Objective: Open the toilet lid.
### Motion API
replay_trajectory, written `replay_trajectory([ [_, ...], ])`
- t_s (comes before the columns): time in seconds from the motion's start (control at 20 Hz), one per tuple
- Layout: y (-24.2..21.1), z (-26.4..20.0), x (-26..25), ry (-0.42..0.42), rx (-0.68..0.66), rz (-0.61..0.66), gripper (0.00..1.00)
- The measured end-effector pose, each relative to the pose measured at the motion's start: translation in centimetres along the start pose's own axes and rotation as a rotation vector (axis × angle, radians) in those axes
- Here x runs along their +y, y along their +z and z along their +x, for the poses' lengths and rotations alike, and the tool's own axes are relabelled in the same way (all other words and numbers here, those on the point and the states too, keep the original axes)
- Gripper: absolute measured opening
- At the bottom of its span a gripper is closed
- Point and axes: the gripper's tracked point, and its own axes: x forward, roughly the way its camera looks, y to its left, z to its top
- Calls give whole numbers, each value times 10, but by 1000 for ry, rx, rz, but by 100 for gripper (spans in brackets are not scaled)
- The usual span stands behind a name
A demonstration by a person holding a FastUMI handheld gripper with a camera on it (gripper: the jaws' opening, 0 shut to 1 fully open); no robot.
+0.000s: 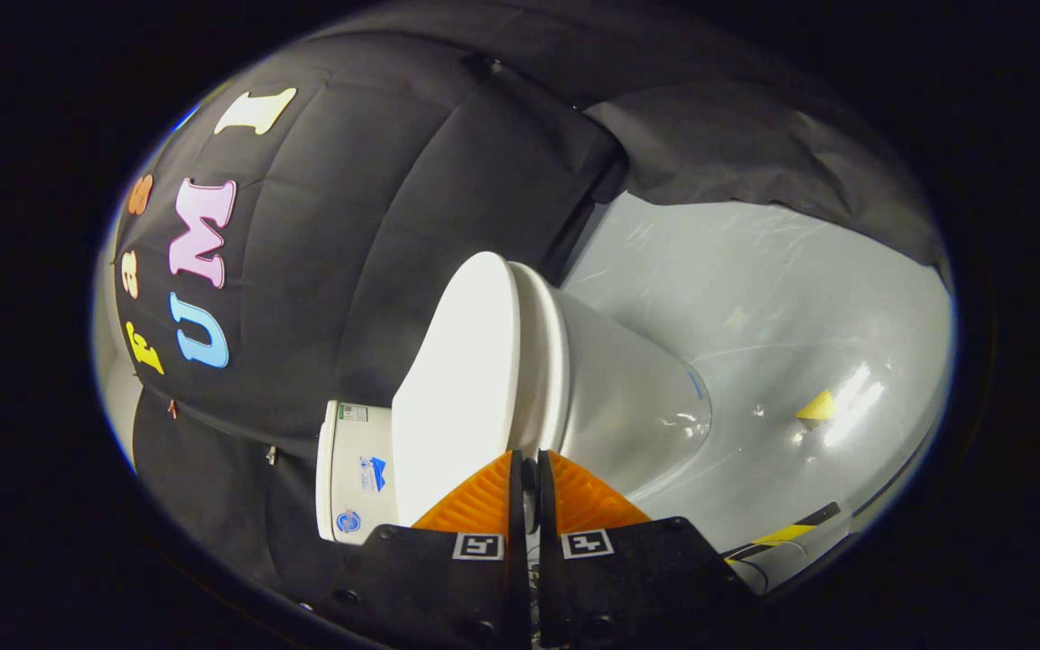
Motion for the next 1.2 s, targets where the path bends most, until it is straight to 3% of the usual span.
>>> replay_trajectory([
  [0.2, 5, -19, 34, -51, -39, -96, 9],
  [0.55, 9, -50, 115, -71, -113, -230, 9],
  [1.2, -36, -83, 290, -221, -269, -623, 9],
])
